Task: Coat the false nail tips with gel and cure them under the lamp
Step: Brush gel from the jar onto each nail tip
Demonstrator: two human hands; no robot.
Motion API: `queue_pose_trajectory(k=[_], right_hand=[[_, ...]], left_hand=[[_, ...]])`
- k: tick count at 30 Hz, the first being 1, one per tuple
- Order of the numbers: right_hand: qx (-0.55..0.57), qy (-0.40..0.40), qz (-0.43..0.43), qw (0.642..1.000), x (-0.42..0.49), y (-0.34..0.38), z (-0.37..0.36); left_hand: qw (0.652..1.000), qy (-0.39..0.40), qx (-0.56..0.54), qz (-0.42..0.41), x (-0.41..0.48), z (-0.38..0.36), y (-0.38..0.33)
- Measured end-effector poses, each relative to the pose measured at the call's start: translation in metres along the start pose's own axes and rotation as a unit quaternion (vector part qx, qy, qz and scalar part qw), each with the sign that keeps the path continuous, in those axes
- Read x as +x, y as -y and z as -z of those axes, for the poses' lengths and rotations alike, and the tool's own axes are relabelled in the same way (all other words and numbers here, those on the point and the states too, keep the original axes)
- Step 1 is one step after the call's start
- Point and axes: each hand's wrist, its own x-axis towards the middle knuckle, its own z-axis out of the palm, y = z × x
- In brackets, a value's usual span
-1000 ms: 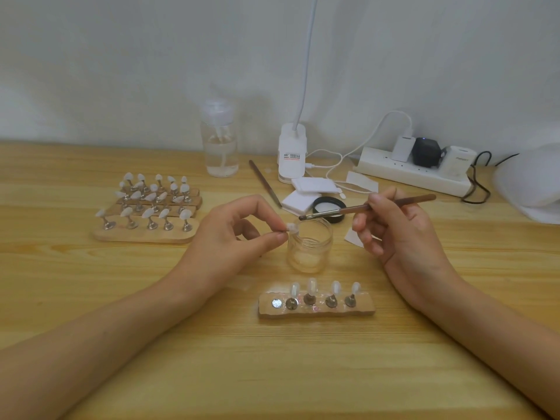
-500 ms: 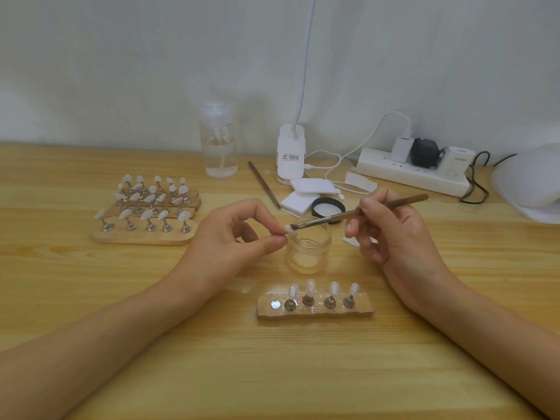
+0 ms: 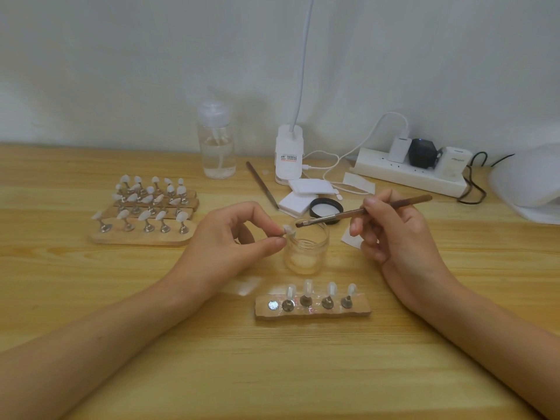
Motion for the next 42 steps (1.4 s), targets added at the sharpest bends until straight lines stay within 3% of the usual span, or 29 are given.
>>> queue_pose_trajectory(k=[4,10,16,23,28,42], right_hand=[[-0.007,0.035,0.02,0.999,-0.0018,0.0027,-0.0033],[-0.013,0.002,0.001,1.0,-0.0009,0.0007,-0.0008],[-0.013,0.037,0.025,0.999,-0.0018,0.0026,-0.0027],[-0.01,0.0,0.01,1.0,-0.0007,0.0,0.0004],[-0.021,0.032,0.02,0.999,-0.0025,0.0022,-0.0022],[-0.038,0.011,0.014,0.999,-0.0025,0.001,-0.0016]], left_hand=[[1.0,0.001,0.009,0.0,0.0006,0.0009,0.0001],[1.0,0.007,0.011,0.006,0.0012,0.0007,0.0021],[1.0,0.008,0.006,0.002,0.0015,0.0005,0.0022],[1.0,0.011,0.005,0.001,0.0006,0.001,0.002],[1.0,0.014,0.005,0.0,0.0018,0.0013,0.0029],[1.0,0.02,-0.007,0.007,0.0016,0.0018,0.0027]])
